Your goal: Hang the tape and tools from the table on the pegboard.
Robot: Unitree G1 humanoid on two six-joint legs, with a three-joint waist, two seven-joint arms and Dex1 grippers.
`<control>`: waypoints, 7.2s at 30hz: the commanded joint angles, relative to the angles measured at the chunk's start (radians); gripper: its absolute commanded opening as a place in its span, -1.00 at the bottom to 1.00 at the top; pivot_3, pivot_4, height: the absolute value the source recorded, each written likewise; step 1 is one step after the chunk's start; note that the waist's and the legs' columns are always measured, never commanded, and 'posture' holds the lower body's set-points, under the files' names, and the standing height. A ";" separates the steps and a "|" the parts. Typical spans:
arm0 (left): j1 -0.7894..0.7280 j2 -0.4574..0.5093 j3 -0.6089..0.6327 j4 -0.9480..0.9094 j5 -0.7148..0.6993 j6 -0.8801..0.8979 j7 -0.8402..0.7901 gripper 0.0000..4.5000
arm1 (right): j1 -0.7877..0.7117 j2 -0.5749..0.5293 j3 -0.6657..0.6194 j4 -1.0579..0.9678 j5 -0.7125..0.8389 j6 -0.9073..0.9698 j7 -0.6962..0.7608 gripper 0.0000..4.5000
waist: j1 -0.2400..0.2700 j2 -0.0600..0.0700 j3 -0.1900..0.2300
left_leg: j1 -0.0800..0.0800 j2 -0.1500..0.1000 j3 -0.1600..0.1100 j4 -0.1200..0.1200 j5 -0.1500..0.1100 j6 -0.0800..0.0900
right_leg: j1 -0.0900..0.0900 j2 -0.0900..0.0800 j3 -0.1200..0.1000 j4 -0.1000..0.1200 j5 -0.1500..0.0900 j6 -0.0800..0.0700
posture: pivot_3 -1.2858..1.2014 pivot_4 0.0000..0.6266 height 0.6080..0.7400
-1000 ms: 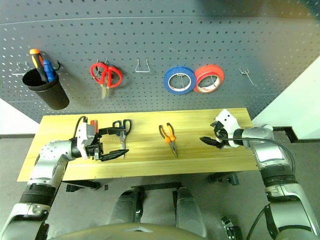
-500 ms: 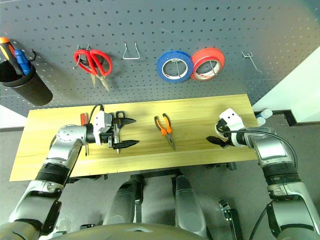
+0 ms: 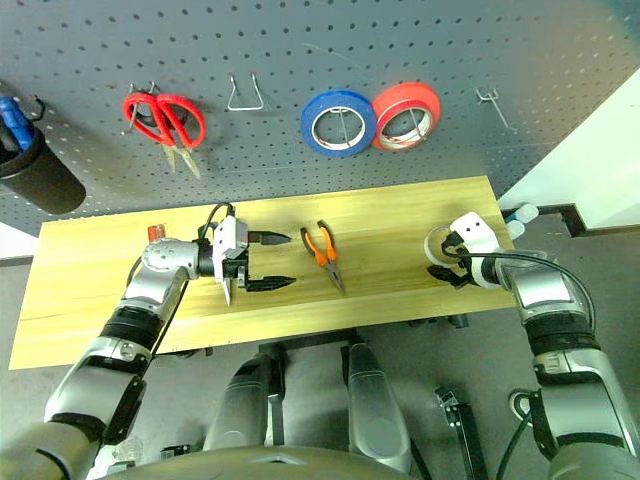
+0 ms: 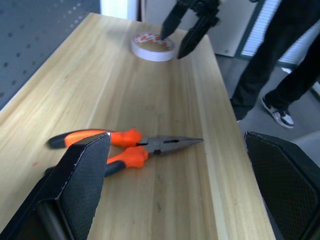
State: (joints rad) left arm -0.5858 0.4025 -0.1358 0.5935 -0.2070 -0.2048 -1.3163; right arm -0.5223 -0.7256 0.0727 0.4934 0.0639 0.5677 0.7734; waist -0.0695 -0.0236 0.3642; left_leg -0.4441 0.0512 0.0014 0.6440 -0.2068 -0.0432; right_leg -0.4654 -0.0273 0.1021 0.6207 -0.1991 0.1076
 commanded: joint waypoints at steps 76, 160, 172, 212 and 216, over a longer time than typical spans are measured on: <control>0.003 0.101 0.218 -0.373 -0.358 0.199 -0.063 1.00 | 0.088 -0.042 -0.343 -0.697 0.144 0.087 -0.133 -0.99 | -0.058 -0.010 -0.136 | 0.001 0.000 0.000 0.003 0.000 -0.001 | 0.007 0.000 -0.002 -0.009 0.007 0.004 | -0.06 -0.66 1.00; 0.531 0.336 0.317 -0.447 -0.242 0.196 0.016 1.00 | -0.330 0.460 0.221 -0.231 0.190 0.581 -0.294 0.99 | 0.032 -0.002 -0.098 | 0.004 0.001 0.001 -0.013 0.000 0.000 | -0.003 0.000 -0.002 0.000 -0.003 -0.005 | 0.14 0.05 1.00; 0.529 0.370 0.328 -0.446 -0.240 0.200 0.005 1.00 | -0.339 0.554 0.243 -0.080 0.093 0.514 -0.330 0.99 | 0.053 0.000 -0.063 | 0.001 0.001 -0.001 -0.012 0.000 0.000 | -0.010 0.000 -0.003 0.009 -0.008 -0.008 | 0.16 0.17 1.00; 0.506 0.353 0.311 -0.440 -0.245 0.230 0.003 1.00 | -0.314 0.666 -0.029 -0.222 0.039 0.743 -0.586 0.99 | 0.049 0.000 -0.049 | -0.002 0.001 -0.001 -0.022 0.000 0.000 | -0.016 0.000 -0.005 0.007 -0.013 -0.011 | 0.14 0.08 1.00; 0.514 0.356 0.314 -0.444 -0.245 0.232 0.004 1.00 | -0.290 0.660 0.007 -0.215 0.040 0.730 -0.567 0.99 | 0.049 0.000 -0.049 | -0.002 0.001 -0.001 -0.023 0.000 0.000 | -0.016 0.000 -0.005 0.007 -0.013 -0.011 | 0.15 0.09 1.00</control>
State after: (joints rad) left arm -0.0864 0.7571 0.1707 0.1599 -0.4458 0.0271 -1.3104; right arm -0.8264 -0.0692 0.0629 0.2849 0.0941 1.3127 0.1954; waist -0.0201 -0.0234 0.3153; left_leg -0.4457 0.0521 0.0000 0.6210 -0.2065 -0.0436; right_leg -0.4814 -0.0273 0.0976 0.6275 -0.2121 0.0970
